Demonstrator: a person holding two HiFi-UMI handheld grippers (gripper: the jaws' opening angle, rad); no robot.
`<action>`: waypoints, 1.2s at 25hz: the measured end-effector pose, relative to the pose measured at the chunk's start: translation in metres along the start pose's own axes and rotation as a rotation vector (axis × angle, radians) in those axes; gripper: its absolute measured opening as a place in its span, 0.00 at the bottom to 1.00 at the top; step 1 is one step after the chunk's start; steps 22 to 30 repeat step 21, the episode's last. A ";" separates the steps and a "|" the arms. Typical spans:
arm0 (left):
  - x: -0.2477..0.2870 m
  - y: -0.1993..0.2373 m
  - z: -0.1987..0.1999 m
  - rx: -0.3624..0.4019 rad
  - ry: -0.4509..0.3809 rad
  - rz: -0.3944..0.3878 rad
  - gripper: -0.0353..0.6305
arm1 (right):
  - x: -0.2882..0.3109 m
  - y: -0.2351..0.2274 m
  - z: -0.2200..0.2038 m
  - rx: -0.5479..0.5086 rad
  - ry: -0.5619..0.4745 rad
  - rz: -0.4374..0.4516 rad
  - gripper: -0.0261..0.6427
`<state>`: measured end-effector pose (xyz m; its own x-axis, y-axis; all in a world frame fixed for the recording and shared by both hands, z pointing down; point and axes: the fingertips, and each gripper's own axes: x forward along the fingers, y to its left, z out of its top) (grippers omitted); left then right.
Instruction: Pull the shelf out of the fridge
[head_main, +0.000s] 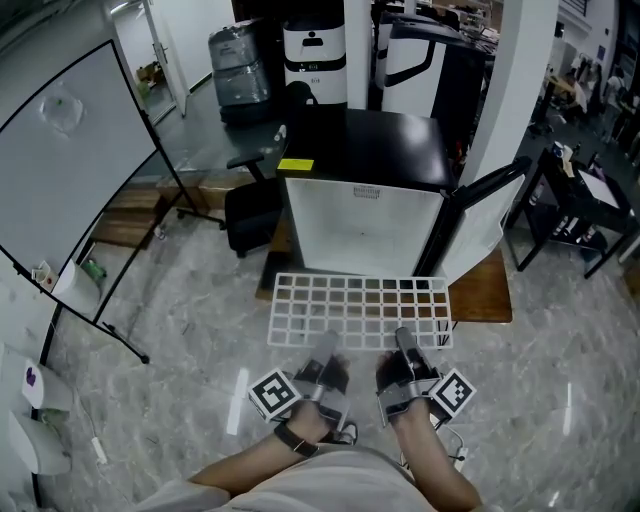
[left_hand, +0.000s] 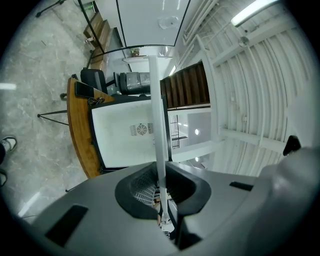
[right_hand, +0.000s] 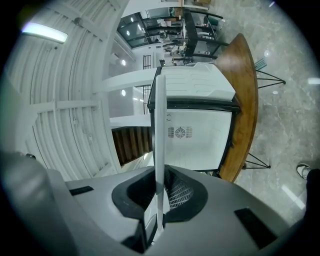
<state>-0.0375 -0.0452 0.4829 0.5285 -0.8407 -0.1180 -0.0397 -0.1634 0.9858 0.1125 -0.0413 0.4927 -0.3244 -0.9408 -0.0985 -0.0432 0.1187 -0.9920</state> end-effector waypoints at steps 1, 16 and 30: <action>0.000 0.000 0.000 -0.003 -0.002 -0.001 0.10 | 0.000 0.001 0.000 0.001 0.002 0.002 0.11; -0.004 0.003 0.001 0.015 0.000 0.014 0.10 | -0.001 0.004 -0.001 -0.006 0.006 0.011 0.11; -0.002 -0.005 0.000 -0.008 -0.004 -0.015 0.10 | -0.002 0.006 -0.001 -0.006 0.000 0.010 0.11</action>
